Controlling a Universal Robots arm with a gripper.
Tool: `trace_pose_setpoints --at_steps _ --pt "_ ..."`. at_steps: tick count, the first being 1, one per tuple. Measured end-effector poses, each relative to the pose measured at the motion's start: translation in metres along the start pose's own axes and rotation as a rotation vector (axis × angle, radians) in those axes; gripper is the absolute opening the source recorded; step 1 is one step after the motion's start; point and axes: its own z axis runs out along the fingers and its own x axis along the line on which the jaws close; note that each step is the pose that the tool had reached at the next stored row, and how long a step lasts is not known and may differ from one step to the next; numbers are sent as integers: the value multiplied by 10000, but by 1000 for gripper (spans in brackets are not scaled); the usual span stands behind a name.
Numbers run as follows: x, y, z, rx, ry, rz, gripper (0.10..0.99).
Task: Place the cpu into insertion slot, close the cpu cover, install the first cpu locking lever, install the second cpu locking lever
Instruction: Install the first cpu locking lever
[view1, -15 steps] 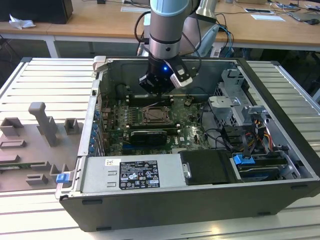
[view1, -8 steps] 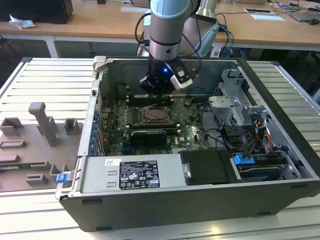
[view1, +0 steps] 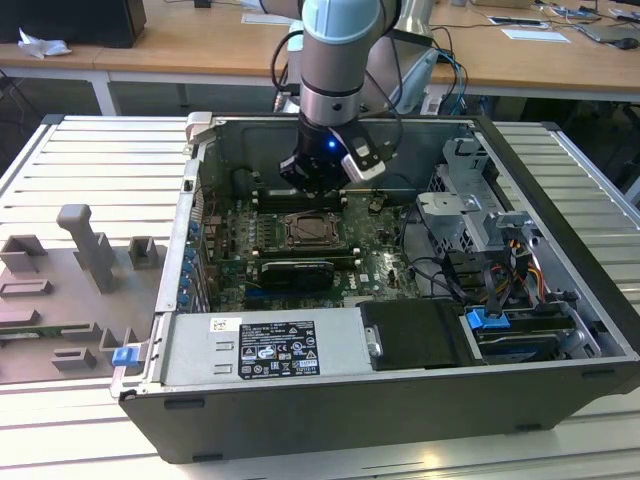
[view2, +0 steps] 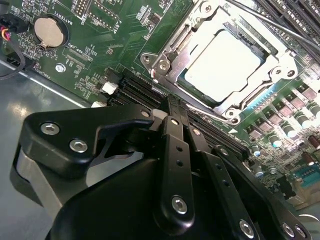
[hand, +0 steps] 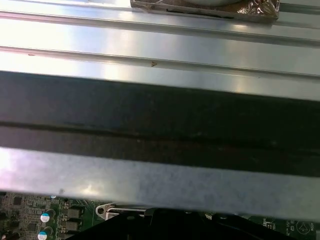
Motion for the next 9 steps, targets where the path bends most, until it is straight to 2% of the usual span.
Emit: trace_pose_setpoints --at_steps 9 --pt "-13 -9 62 39 6 1 106"
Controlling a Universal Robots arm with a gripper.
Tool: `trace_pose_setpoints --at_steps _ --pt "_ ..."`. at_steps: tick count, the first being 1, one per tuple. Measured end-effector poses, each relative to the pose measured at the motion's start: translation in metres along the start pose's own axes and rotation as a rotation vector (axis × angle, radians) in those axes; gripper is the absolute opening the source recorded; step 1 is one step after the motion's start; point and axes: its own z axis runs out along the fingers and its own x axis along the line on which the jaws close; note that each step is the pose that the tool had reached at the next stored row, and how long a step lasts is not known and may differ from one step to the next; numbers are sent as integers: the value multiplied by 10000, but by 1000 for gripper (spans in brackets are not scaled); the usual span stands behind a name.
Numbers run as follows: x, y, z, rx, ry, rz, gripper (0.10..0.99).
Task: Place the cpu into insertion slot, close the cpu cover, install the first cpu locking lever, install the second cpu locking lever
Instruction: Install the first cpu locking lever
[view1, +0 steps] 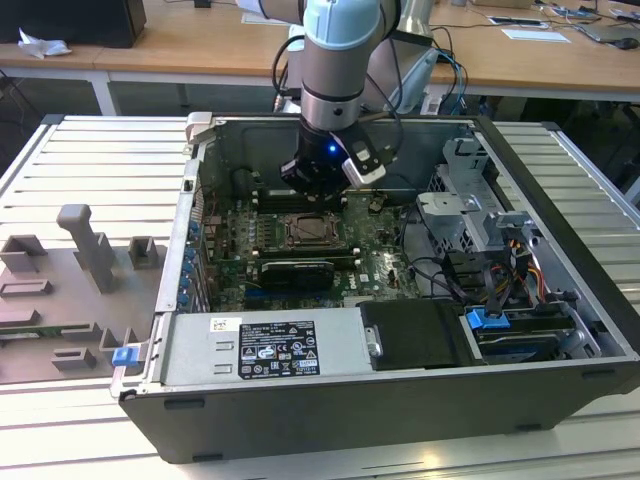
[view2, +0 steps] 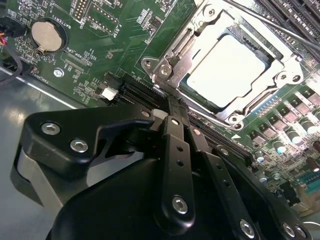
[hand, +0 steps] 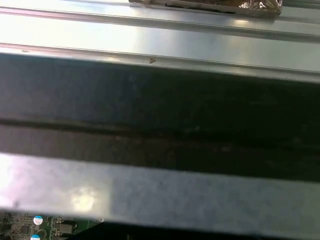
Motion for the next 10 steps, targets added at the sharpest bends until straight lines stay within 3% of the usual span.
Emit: trace_pose_setpoints --at_steps 10 --pt "-1 -2 15 33 1 0 106"
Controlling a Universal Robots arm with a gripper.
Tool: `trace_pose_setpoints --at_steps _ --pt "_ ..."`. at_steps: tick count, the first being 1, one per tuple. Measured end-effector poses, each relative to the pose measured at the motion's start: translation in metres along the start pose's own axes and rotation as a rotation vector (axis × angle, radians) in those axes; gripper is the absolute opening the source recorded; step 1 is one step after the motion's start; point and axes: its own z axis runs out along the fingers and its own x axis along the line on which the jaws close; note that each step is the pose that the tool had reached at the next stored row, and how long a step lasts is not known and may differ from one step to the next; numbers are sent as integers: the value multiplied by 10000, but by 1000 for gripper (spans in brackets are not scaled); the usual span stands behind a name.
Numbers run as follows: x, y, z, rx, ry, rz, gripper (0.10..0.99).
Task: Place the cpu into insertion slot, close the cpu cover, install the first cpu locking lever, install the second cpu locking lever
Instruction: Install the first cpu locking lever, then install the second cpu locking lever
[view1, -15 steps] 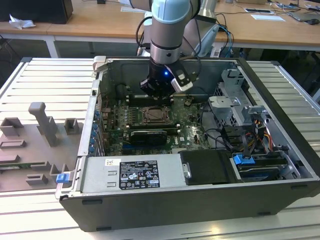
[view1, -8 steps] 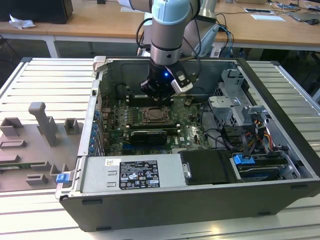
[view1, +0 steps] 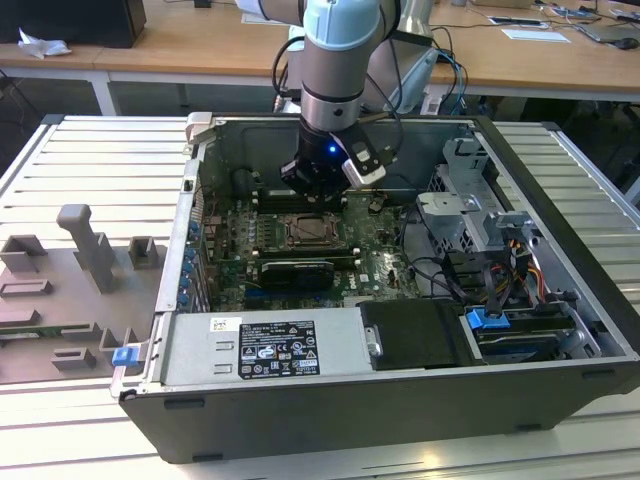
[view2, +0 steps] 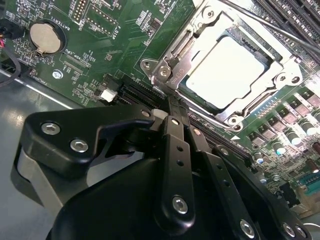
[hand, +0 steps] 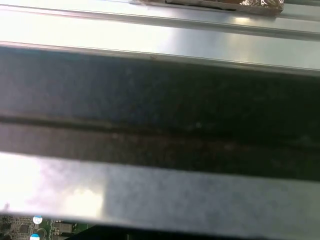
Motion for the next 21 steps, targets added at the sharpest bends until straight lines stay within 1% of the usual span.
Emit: trace_pose_setpoints --at_steps 1,2,4,6,7,8,9,10,12,21 --pt "0 0 3 5 -1 0 106" --pt "-3 3 13 -14 -12 -1 106" --pt "0 -1 11 10 1 1 106" --pt "-1 -1 10 11 1 3 106" --pt "-2 0 -1 8 -3 1 106" --pt "-2 4 -29 9 -1 1 106" --pt "-2 8 -77 9 0 2 106" --pt "-2 8 -86 7 -2 0 106" --pt "-2 -12 -89 10 0 1 106" --pt "1 -45 -93 11 1 1 106"
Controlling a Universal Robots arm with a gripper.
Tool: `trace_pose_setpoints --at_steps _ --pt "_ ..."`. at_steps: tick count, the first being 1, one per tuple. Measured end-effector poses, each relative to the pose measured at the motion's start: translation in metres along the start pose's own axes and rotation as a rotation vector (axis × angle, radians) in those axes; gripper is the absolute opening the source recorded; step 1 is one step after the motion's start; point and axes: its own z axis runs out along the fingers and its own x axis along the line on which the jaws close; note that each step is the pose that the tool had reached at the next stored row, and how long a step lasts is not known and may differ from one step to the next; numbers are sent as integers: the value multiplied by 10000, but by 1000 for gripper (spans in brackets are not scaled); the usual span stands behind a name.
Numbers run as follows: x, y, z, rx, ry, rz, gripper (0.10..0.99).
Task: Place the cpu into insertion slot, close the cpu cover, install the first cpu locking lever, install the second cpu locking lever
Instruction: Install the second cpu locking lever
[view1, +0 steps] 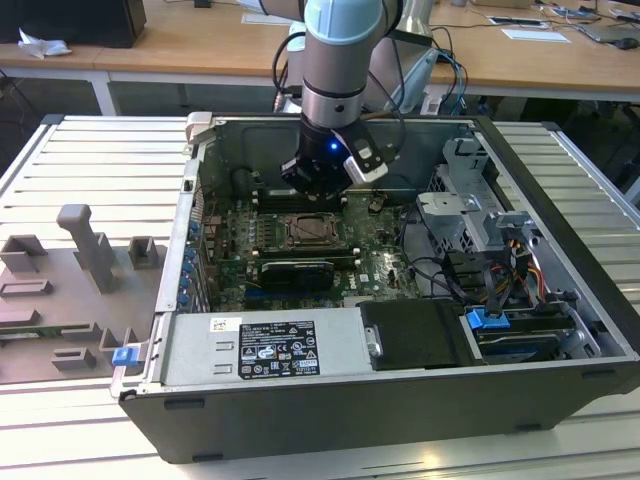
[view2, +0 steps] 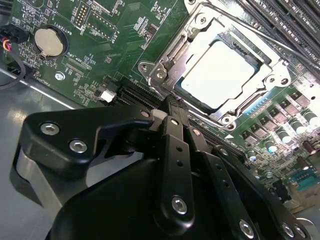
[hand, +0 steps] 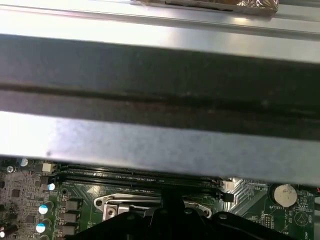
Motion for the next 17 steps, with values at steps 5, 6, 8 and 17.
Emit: trace_pose_setpoints --at_steps 5,6,8,17 --pt "2 -29 -3 -1 0 0 106" --pt "3 -33 -3 -1 -1 0 106" --pt "4 -56 -5 -1 -1 0 106" --pt "5 -75 -102 -1 0 -1 106"
